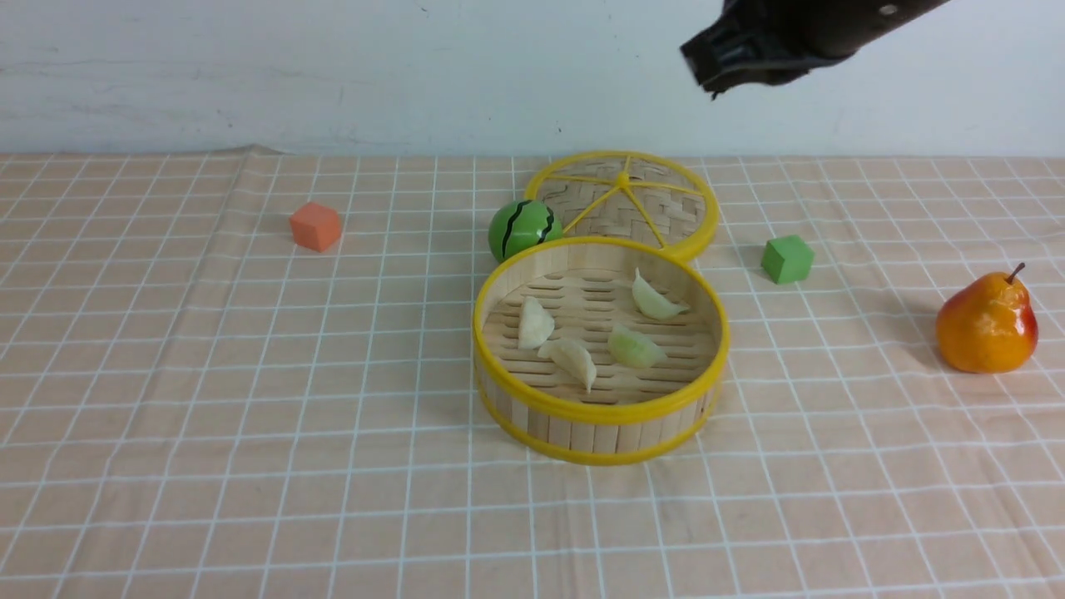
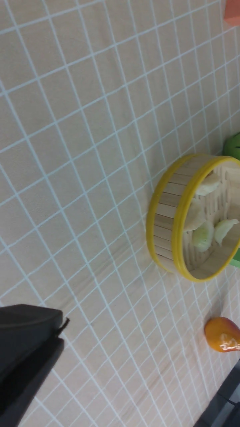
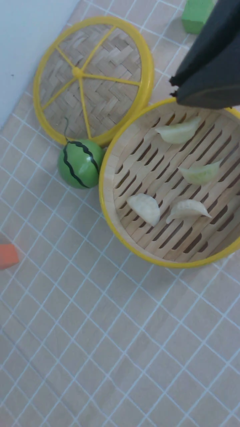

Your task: Put the dumplings into the steamer on the table with the brown tablecloth.

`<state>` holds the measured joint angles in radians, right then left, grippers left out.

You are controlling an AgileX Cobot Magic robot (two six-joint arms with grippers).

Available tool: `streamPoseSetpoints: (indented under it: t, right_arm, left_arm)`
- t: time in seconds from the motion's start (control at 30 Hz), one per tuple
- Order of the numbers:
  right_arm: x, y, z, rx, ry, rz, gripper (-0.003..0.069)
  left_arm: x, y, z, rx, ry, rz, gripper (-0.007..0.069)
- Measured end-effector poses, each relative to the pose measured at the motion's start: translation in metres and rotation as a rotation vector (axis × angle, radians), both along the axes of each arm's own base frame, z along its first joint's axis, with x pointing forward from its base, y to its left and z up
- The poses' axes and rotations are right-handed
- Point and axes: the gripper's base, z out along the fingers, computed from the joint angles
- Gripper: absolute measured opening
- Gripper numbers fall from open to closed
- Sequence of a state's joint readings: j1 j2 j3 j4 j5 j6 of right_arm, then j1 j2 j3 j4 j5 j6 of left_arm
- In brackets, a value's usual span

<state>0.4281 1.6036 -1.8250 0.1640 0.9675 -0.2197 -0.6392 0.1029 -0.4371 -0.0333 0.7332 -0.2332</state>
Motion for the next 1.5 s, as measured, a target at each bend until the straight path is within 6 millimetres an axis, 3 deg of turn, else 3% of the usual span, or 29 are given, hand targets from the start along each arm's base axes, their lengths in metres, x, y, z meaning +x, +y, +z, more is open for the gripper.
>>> streamPoseSetpoints:
  t: [0.07,0.13,0.33,0.37,0.57,0.77,1.03,1.5]
  right_arm:
    - [-0.021,-0.010,0.003,0.009,-0.015,-0.004,-0.0019]
    - [-0.030,-0.014,0.001,0.014,-0.021,-0.007,-0.0019]
    - [-0.083,-0.039,-0.019,0.059,-0.089,-0.033,-0.0017]
    - [-0.104,-0.049,-0.021,0.087,-0.131,-0.040,-0.0015]
    - [-0.167,-0.078,-0.039,0.188,-0.244,-0.058,-0.0012]
    - [-0.207,-0.096,-0.057,0.232,-0.289,-0.058,-0.0010]
    - [-0.235,-0.108,-0.053,0.270,-0.366,-0.052,-0.0003]
    - [-0.238,-0.109,-0.053,0.272,-0.366,-0.050,0.0008]
  left_arm:
    - [-0.001,0.001,0.000,-0.007,-0.011,0.000,0.0035]
    - [-0.001,0.001,0.000,-0.006,-0.011,0.001,0.0036]
    - [-0.001,0.001,0.000,-0.006,-0.012,0.001,0.0038]
    - [-0.001,0.001,0.000,-0.006,-0.012,0.001,0.0038]
    - [-0.001,0.001,0.000,-0.006,-0.012,0.001,0.0043]
    - [-0.001,0.001,0.000,-0.006,-0.012,0.001,0.0055]
    - [-0.001,0.001,0.000,-0.006,-0.012,0.001,0.0057]
    - [-0.001,0.001,0.000,-0.006,-0.012,0.001,0.0057]
